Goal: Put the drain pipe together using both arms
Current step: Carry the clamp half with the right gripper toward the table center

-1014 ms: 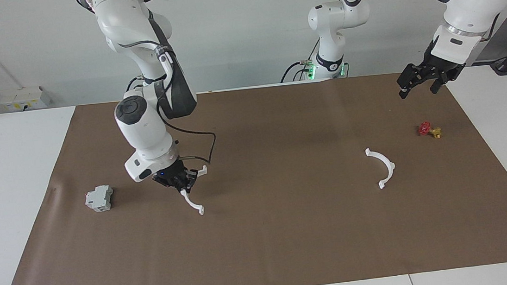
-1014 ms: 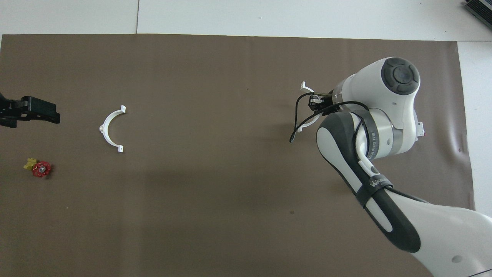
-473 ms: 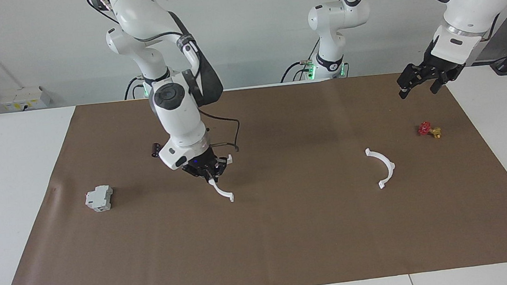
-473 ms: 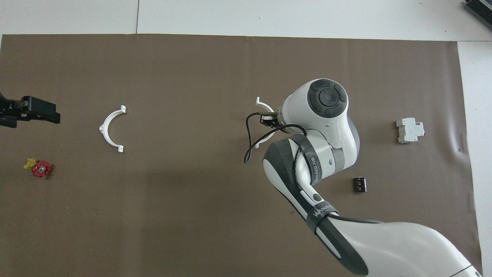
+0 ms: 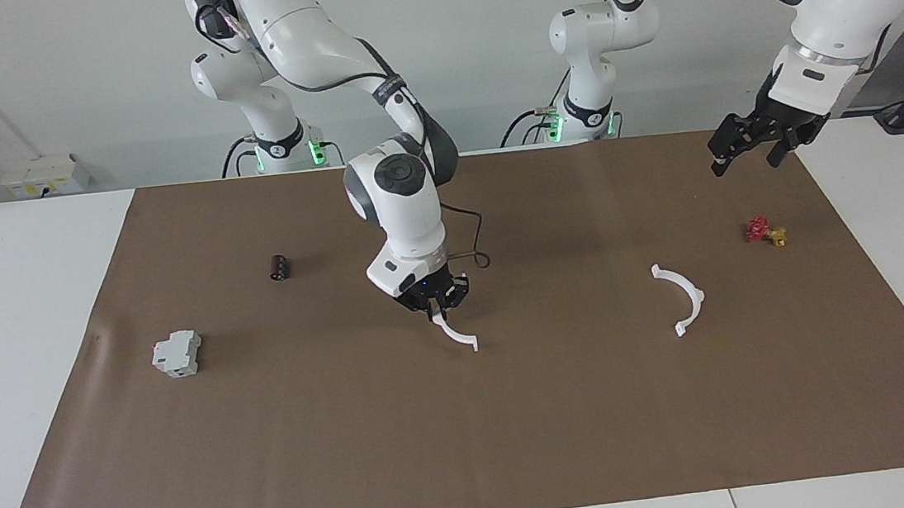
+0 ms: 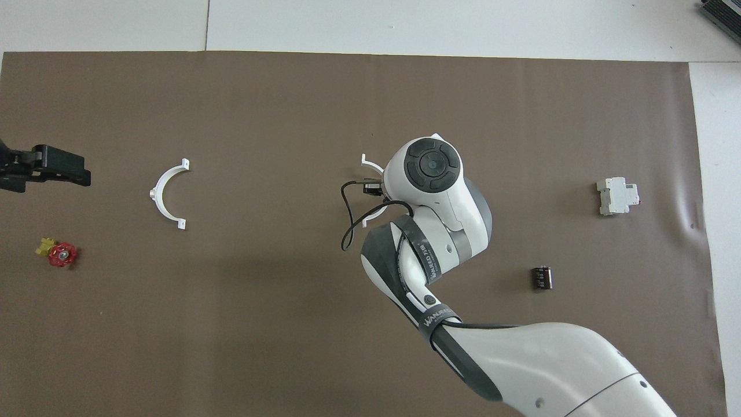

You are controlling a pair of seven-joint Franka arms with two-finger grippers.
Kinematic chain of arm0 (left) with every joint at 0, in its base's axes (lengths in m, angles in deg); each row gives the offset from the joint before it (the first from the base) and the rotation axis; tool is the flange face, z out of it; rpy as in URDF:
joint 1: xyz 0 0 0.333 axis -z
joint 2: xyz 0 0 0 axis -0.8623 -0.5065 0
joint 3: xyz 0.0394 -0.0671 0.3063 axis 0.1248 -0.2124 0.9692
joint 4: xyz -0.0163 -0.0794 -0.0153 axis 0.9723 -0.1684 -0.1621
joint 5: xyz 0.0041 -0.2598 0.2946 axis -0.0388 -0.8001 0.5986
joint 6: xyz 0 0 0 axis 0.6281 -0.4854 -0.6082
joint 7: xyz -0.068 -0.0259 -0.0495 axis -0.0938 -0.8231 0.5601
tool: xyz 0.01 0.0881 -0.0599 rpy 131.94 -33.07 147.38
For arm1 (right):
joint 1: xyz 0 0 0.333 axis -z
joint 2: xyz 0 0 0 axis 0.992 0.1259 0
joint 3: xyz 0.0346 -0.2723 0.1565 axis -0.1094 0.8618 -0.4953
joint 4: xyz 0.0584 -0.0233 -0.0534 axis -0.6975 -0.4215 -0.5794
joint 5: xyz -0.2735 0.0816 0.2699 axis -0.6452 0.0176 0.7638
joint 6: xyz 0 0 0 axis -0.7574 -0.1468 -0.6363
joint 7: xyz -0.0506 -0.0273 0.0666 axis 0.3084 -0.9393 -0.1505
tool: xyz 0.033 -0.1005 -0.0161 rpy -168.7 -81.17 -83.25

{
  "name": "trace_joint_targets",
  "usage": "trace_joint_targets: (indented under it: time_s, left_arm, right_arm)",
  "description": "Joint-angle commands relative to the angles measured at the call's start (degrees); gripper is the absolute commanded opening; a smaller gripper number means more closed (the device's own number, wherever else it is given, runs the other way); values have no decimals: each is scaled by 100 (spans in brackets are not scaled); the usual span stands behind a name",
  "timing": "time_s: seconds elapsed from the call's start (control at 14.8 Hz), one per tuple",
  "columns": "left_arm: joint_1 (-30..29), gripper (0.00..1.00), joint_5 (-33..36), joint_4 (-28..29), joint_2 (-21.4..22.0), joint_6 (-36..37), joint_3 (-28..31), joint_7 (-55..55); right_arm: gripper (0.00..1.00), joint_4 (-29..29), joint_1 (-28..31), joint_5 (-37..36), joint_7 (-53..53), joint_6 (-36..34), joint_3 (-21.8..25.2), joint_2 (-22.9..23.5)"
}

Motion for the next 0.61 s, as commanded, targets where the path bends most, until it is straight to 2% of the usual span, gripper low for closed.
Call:
trace_joint_targets:
  time_s: [0.0, 0.27, 0.54]
  left_arm:
    - [-84, 100, -10, 93, 40, -98, -39, -87]
    - [-84, 100, -10, 93, 49, -89, -39, -87]
    - [-84, 100, -10, 85, 58, -71, -39, -87]
  right_arm:
    - [0, 102, -113, -101, 247, 32, 14, 106]
    - [0, -73, -227, -110, 423, 417, 14, 203]
    - [0, -214, -263, -171, 397, 480, 14, 194]
